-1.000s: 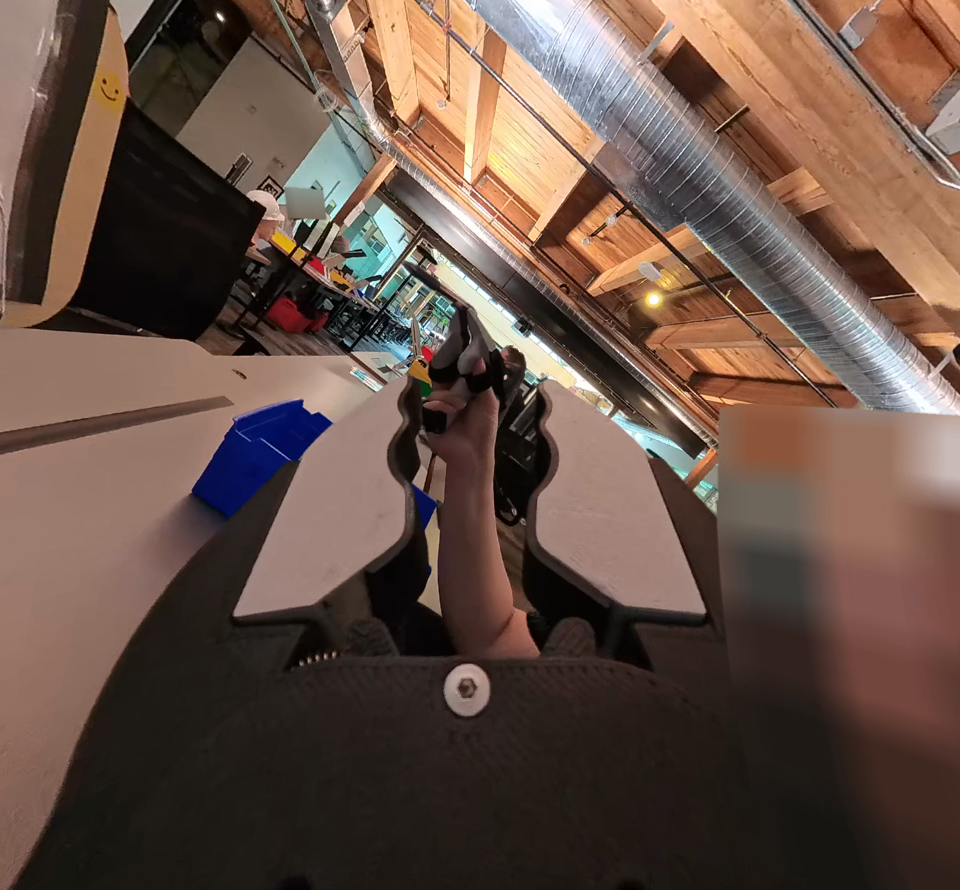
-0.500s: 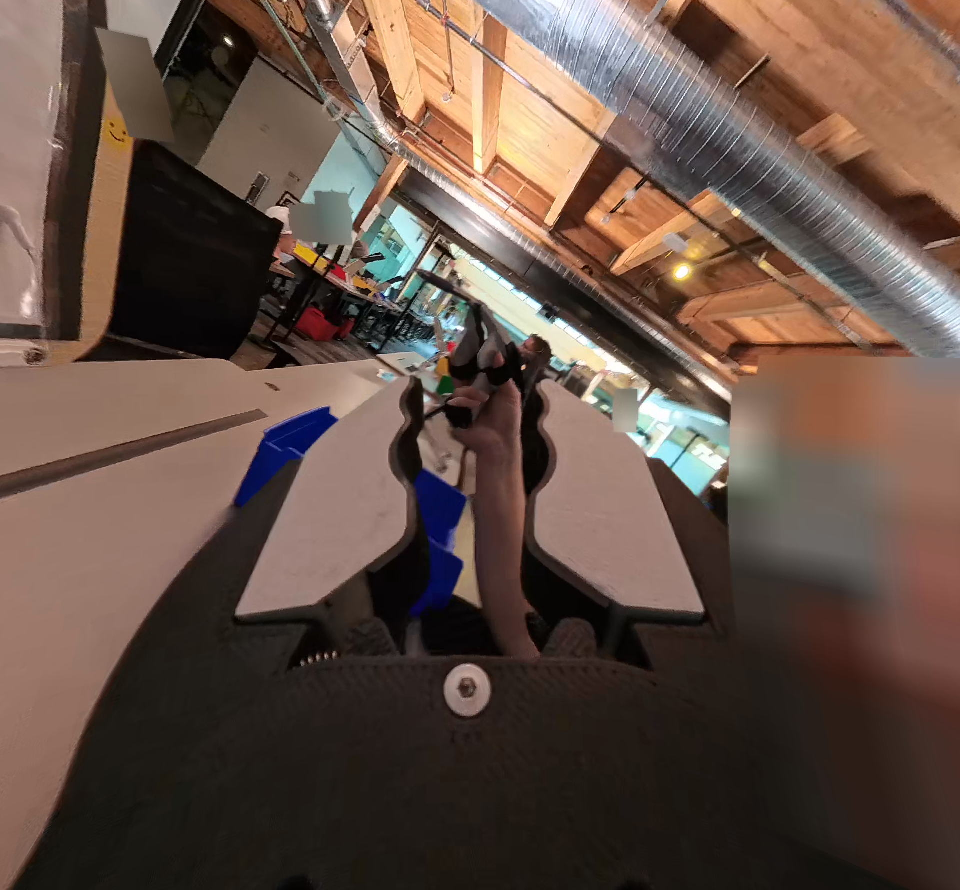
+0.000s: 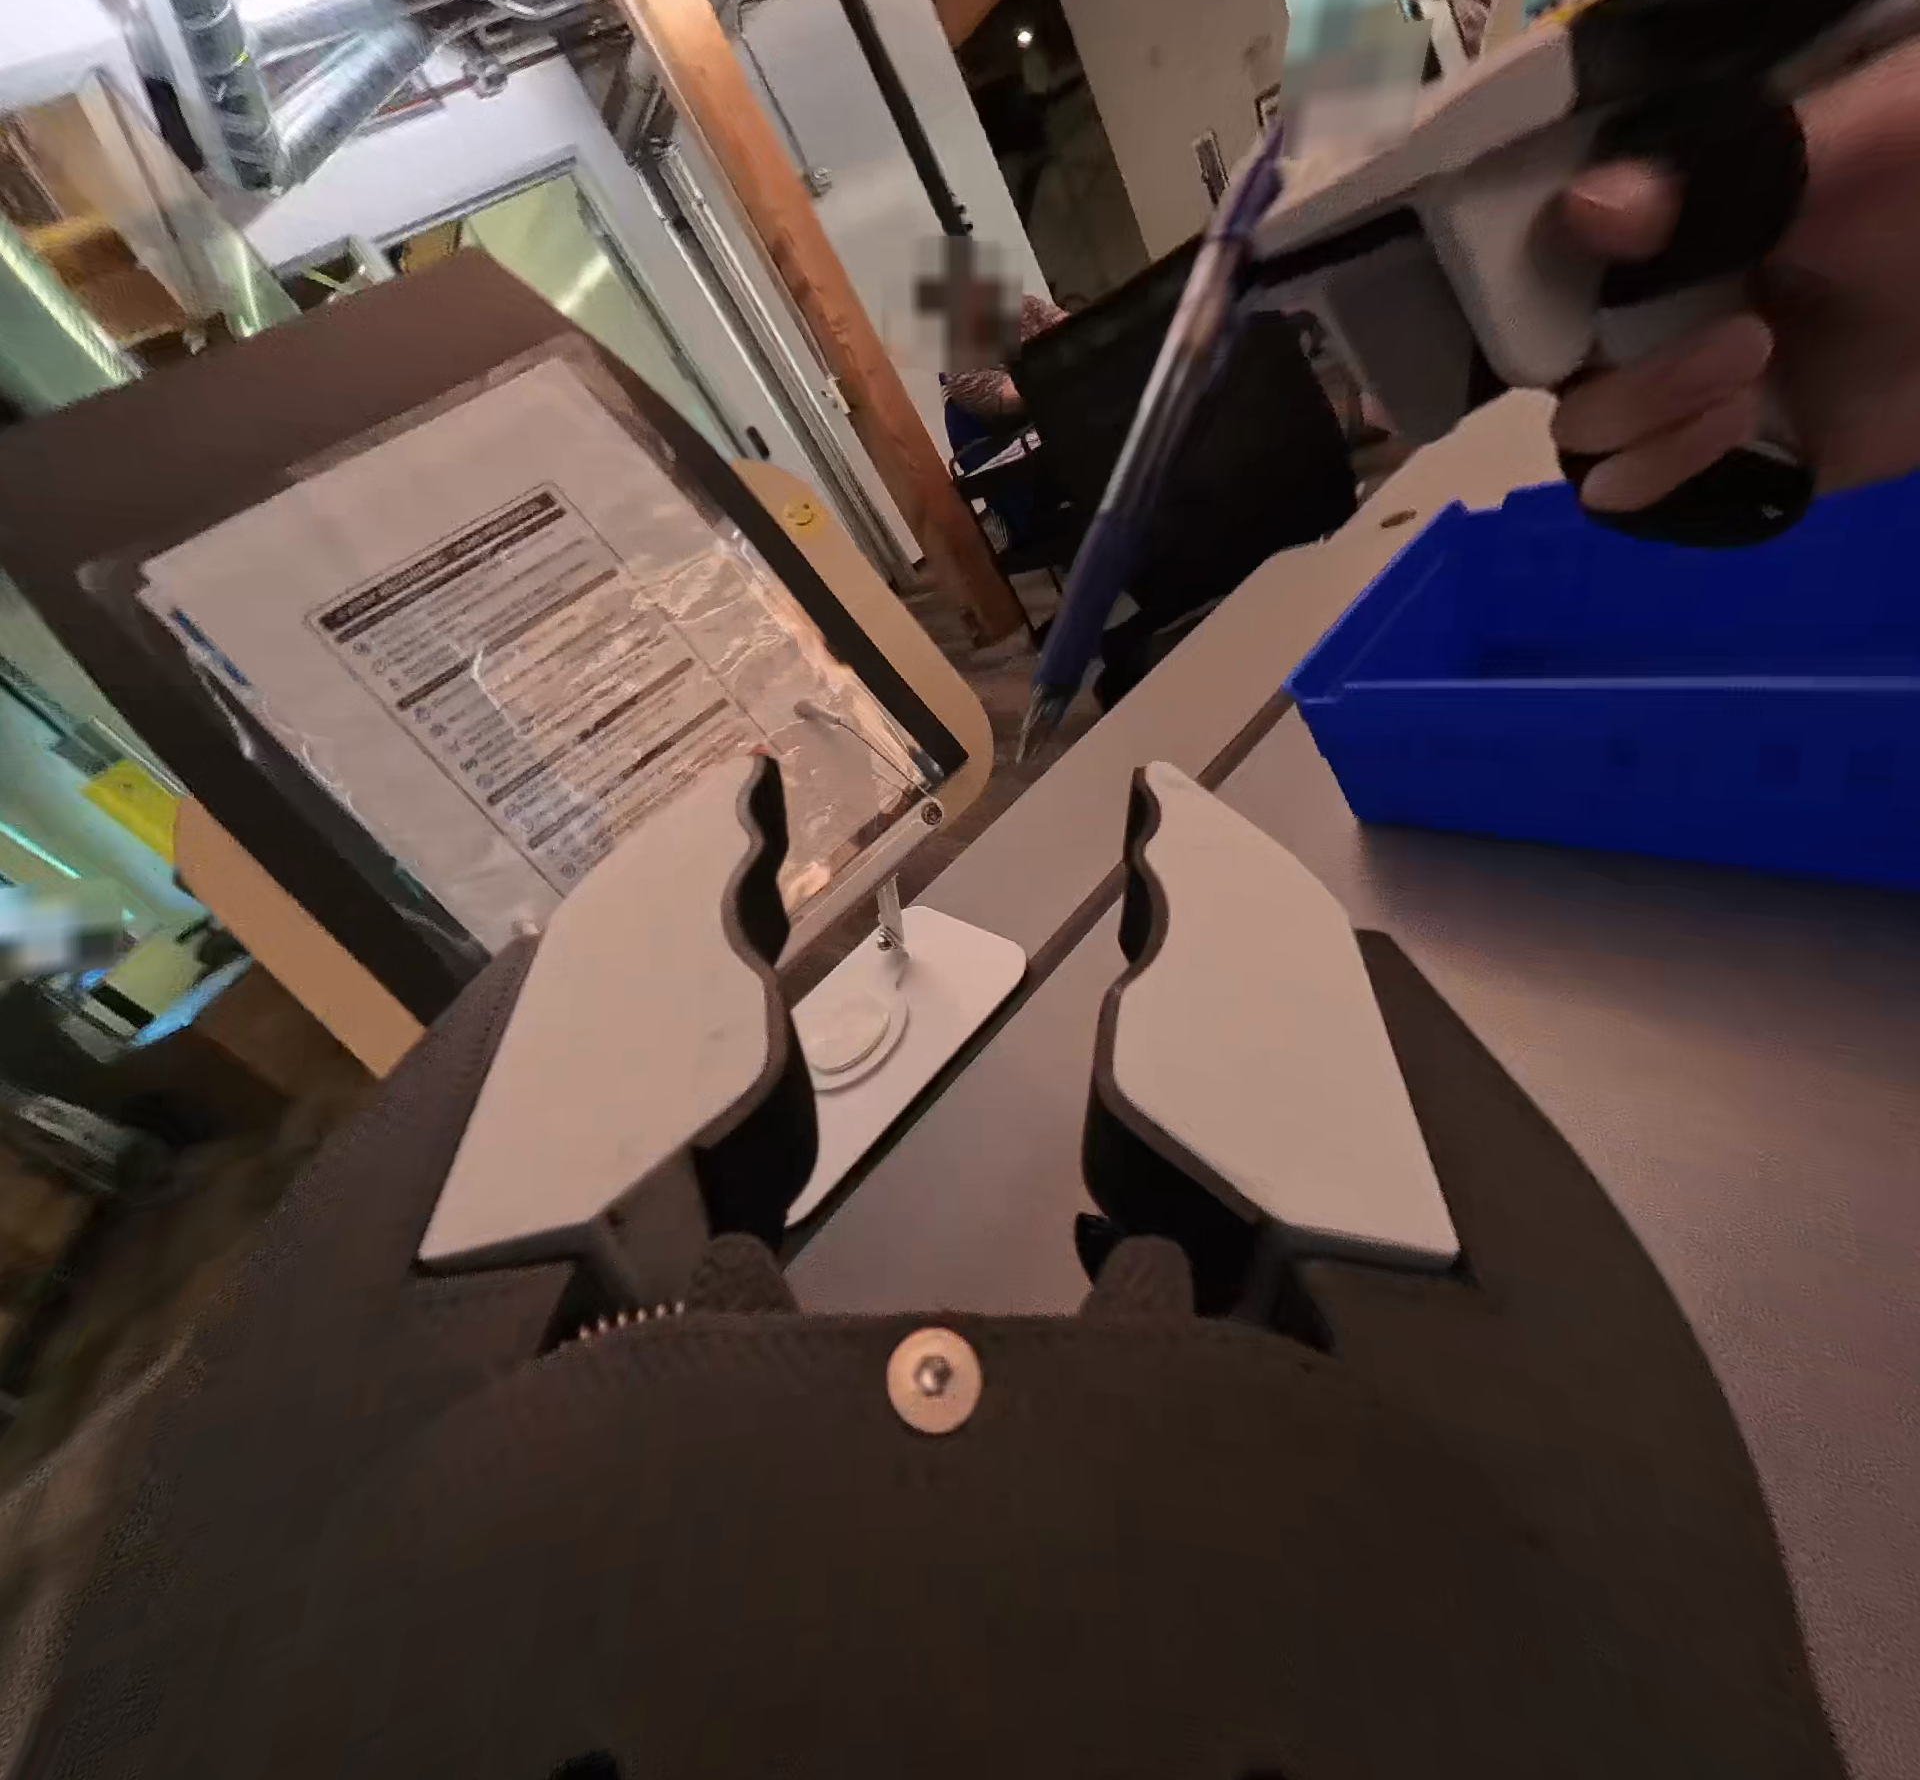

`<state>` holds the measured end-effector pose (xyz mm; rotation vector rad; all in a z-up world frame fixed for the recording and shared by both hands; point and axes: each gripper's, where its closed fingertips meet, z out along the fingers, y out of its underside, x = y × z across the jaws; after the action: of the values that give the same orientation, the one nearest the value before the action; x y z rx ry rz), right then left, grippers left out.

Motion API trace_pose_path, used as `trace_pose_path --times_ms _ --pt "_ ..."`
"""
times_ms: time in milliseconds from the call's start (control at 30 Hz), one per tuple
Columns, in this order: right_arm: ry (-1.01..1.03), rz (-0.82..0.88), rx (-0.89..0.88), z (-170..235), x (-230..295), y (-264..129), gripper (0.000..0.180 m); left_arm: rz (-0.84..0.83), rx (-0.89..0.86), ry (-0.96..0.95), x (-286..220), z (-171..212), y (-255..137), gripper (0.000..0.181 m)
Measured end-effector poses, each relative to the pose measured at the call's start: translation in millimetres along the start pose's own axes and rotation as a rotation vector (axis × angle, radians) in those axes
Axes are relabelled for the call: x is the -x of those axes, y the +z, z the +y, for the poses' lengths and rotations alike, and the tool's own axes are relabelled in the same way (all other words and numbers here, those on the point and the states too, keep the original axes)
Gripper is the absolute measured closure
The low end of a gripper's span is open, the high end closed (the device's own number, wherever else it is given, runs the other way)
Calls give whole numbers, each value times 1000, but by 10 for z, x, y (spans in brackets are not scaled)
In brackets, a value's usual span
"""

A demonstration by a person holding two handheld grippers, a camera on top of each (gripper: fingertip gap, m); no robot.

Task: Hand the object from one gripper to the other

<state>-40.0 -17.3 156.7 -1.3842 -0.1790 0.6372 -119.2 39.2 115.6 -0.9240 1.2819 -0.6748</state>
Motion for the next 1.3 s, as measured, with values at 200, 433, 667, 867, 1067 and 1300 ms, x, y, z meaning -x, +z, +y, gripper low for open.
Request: trace_pose_path --times_ms 200,433,667,867,1067,1300 --pt "-36 -50 74 189 247 181 172 61 68 53 -189 144 81 141" --pt "-45 -75 108 249 323 213 172 85 47 91 -283 152 91 169" --pt "-244 -81 -184 -152 482 104 153 202 -212 -457 -141 -174 -34 170" --pt "-182 -179 -143 55 641 270 148 506 -407 -889 -257 -382 -133 170" --pt "-154 -161 7 438 625 508 140 555 -339 -837 -544 -331 -44 170" --pt "-117 -145 85 509 547 500 168 519 -262 -717 -640 -240 23 152"
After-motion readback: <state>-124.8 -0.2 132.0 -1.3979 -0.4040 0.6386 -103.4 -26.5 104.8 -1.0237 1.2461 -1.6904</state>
